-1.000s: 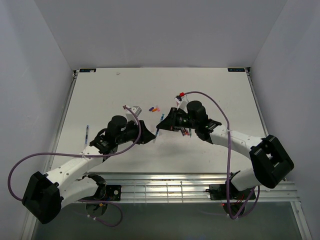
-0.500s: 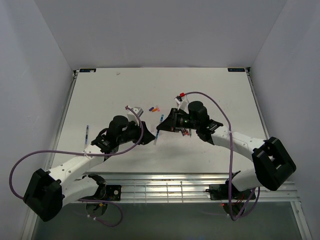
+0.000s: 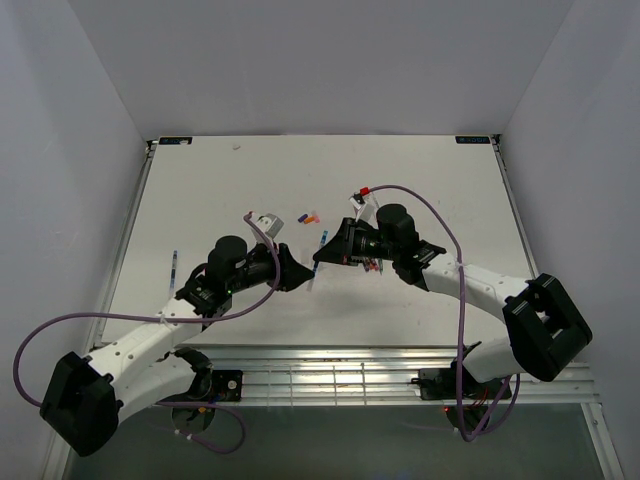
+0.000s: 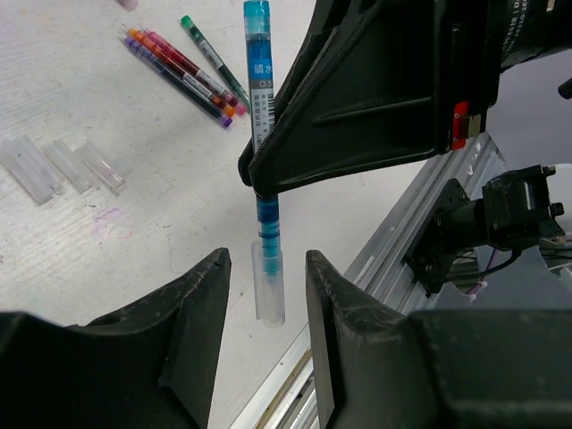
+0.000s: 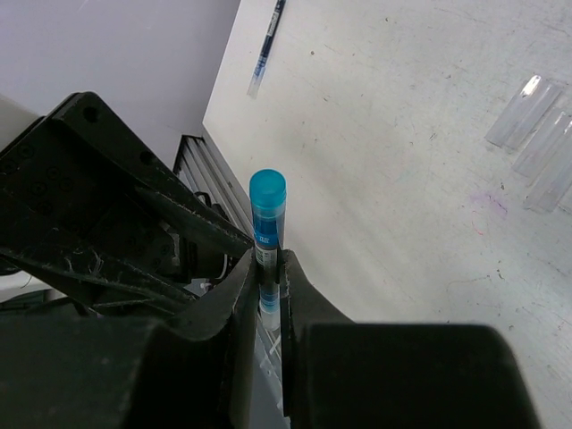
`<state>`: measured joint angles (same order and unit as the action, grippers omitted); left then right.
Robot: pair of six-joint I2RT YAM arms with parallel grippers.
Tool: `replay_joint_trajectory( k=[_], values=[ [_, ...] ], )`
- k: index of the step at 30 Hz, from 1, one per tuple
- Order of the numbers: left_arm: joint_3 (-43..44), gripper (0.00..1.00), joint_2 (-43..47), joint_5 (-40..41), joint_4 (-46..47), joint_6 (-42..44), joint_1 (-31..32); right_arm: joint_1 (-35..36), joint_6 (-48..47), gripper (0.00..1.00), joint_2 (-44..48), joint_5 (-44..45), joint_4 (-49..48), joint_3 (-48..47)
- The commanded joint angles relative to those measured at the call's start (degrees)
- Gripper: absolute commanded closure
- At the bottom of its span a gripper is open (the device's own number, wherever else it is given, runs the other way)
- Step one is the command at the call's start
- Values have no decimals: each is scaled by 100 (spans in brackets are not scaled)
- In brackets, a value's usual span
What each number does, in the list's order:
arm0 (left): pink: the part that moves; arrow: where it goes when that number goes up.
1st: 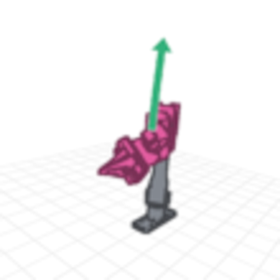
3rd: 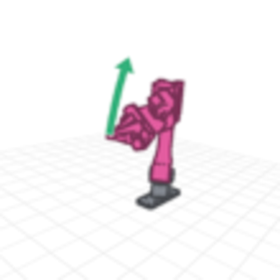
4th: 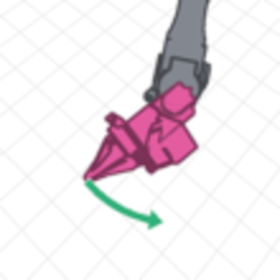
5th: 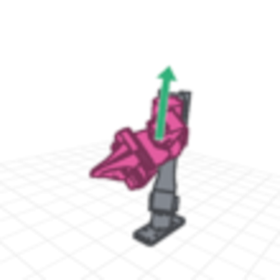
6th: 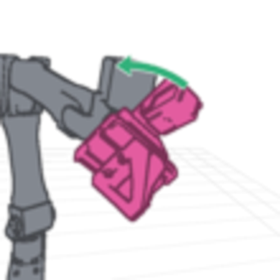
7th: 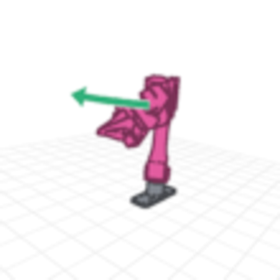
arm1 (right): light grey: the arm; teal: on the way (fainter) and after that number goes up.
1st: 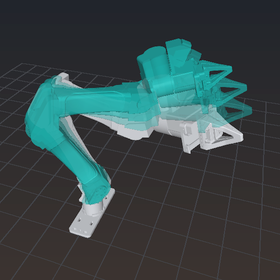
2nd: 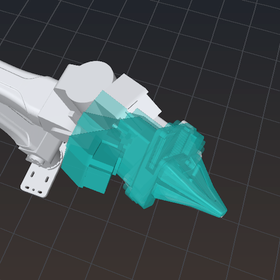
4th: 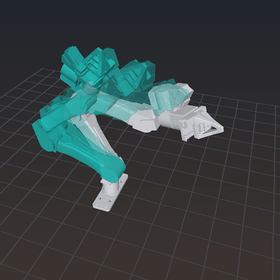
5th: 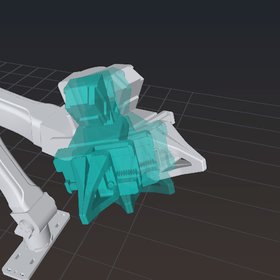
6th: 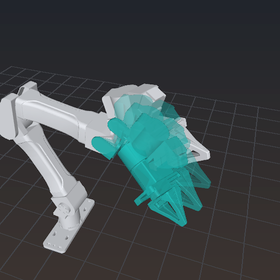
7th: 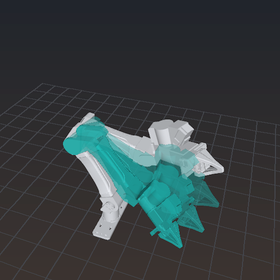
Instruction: Open the pen caps
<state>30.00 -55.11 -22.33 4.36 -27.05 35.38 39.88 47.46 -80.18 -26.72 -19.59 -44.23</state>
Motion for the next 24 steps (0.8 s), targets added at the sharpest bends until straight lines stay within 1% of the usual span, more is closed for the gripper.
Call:
replay_joint_trajectory(
  k=[1, 9, 16, 22, 24],
  values=[
    [-91, 51, 1, -228, 241, -20, 13, 29, 9, 92, 29, 9, -291, -33],
    [-108, 51, -210, -316, 267, -37, 13, 20, 53, 92, 143, -9, -255, -139],
    [-117, 53, -351, -430, 302, -90, 110, 20, 70, 92, 38, -26, -273, -253],
    [-126, 63, -518, -457, 302, -134, 163, 20, 61, 92, -6, -9, -238, -393],
    [-143, 70, -570, -474, 293, -152, 163, 20, 61, 92, -15, -9, -211, -455]
  ],
)
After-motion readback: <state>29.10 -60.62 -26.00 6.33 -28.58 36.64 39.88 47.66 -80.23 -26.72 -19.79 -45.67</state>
